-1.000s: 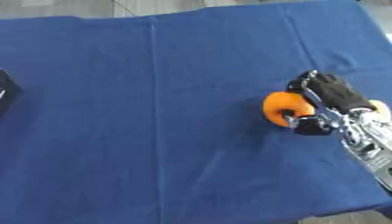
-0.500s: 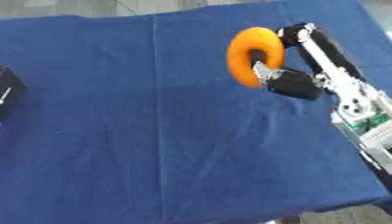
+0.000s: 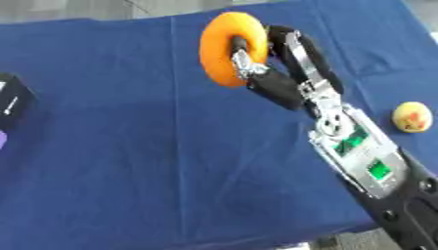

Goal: Pick up the objects with one hand, pass them to the other hand, and then place them into the box on the other side of the table.

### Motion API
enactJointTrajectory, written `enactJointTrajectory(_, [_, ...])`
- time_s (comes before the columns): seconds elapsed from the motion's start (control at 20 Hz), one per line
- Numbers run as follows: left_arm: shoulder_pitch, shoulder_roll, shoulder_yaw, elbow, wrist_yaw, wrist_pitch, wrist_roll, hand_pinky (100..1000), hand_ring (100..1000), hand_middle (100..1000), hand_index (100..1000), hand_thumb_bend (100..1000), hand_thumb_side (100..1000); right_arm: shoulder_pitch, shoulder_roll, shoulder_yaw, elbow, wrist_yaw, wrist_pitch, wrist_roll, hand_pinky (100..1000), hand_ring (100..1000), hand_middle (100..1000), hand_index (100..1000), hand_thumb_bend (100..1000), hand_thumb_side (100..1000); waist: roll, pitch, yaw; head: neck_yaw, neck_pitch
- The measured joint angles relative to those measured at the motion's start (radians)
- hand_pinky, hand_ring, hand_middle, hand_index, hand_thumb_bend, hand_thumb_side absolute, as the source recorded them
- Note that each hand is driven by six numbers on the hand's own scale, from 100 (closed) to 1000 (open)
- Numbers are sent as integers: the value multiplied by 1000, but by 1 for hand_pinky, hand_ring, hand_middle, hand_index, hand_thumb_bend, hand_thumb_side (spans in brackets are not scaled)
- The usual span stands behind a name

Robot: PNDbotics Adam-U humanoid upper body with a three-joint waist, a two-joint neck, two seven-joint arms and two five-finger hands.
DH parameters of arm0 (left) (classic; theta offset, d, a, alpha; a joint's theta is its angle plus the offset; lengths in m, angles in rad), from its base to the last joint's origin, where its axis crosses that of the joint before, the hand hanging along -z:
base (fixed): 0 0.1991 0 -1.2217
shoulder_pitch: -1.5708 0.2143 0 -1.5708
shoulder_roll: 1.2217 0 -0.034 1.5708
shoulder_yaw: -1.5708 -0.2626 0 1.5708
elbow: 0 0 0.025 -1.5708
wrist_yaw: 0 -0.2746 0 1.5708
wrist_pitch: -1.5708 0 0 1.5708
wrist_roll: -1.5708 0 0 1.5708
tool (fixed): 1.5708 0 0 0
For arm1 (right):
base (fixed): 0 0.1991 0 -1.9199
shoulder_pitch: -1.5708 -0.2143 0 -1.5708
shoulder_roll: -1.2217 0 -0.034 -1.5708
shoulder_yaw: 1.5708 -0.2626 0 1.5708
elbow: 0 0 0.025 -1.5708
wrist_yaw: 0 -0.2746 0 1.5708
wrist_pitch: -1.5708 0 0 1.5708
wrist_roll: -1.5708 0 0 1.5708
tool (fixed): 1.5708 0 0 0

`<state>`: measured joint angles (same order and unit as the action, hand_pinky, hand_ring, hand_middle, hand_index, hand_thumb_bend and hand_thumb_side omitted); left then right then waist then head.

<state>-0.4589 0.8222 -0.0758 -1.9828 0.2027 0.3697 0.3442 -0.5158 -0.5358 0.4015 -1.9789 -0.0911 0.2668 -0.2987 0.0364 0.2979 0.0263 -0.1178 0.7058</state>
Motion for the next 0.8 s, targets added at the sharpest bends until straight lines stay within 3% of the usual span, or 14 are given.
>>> enactJointTrajectory(0.45, [-83, 135, -97, -5, -1, 85, -238, 786, 746, 739, 866, 317, 829, -84, 59, 111, 0, -34, -13, -19, 783, 567, 420, 586, 100, 504, 0, -7, 8, 15, 14])
enactJointTrajectory(0.8, [-152, 174, -203, -6, -62, 154, -469, 798, 765, 762, 891, 358, 781, -128, 79, 170, 0, 92, -89, -13, 775, 571, 427, 583, 100, 397, 0, -7, 23, 14, 14])
